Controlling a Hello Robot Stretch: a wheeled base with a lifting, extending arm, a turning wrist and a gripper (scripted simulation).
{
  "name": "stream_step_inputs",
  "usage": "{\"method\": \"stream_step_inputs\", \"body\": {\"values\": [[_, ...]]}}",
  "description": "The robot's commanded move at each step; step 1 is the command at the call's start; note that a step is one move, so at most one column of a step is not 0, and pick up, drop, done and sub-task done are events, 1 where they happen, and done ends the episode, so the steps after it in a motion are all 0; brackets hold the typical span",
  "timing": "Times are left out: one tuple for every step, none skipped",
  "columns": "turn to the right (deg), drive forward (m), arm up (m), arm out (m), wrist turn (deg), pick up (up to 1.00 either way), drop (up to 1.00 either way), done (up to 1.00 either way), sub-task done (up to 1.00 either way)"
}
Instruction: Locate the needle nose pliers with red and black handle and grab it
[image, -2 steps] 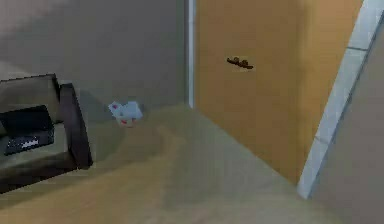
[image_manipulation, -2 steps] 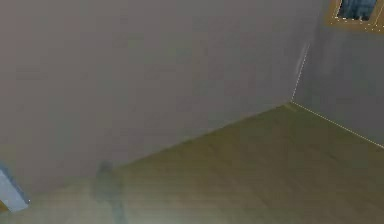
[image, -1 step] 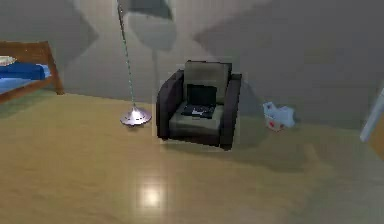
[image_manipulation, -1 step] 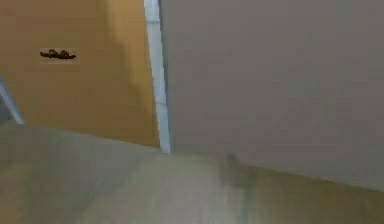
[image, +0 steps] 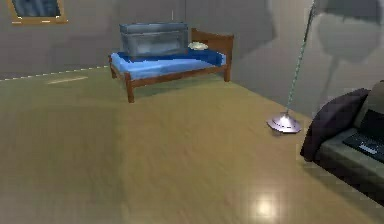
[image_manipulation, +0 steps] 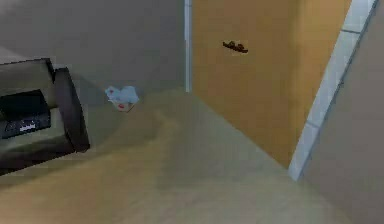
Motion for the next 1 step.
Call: {"method": "stream_step_inputs", "body": {"values": [[-24.0, 0.0, 0.0, 0.0, 0.0, 0.0, 0.0, 0.0, 0.0]]}}
